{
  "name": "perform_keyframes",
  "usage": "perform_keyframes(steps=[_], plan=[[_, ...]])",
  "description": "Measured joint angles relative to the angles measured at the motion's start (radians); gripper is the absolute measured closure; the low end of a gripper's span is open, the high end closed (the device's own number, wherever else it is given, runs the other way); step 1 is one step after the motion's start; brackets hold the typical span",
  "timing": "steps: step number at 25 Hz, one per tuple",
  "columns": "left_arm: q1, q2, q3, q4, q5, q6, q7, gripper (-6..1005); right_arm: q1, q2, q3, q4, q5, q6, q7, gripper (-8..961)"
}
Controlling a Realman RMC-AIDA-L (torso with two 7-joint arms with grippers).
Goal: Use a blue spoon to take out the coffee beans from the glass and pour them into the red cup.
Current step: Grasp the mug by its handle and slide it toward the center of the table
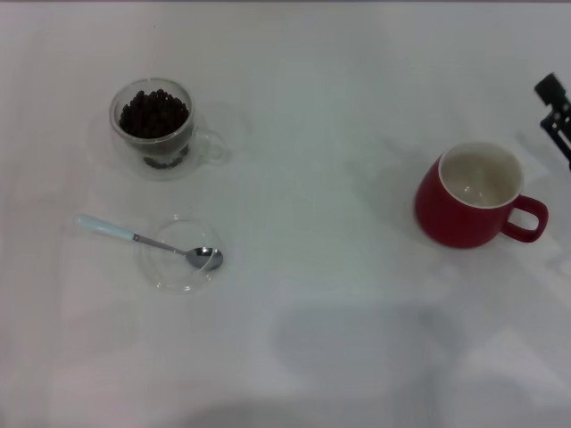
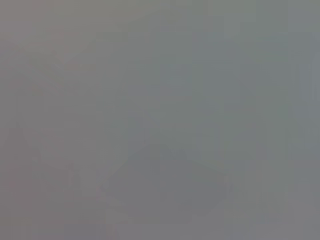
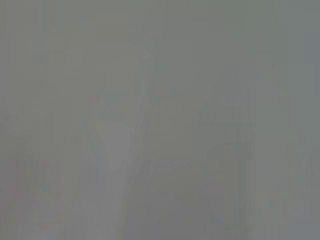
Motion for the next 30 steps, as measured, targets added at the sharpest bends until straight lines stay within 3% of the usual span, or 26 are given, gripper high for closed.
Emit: perform_keyframes(steps=[18, 30], plan=[[0.008, 0.0, 0.0, 0.0, 0.006, -0.004, 0.0, 114, -0.047, -0.003, -0.027, 0.146, -0.159, -0.036, 0.11, 250], [0.022, 0.0, 0.0, 0.0, 0.052, -0.002, 0.0, 114, -0.063, 0.0, -0.026, 0.145, -0.179, 0.143, 0.1, 253]])
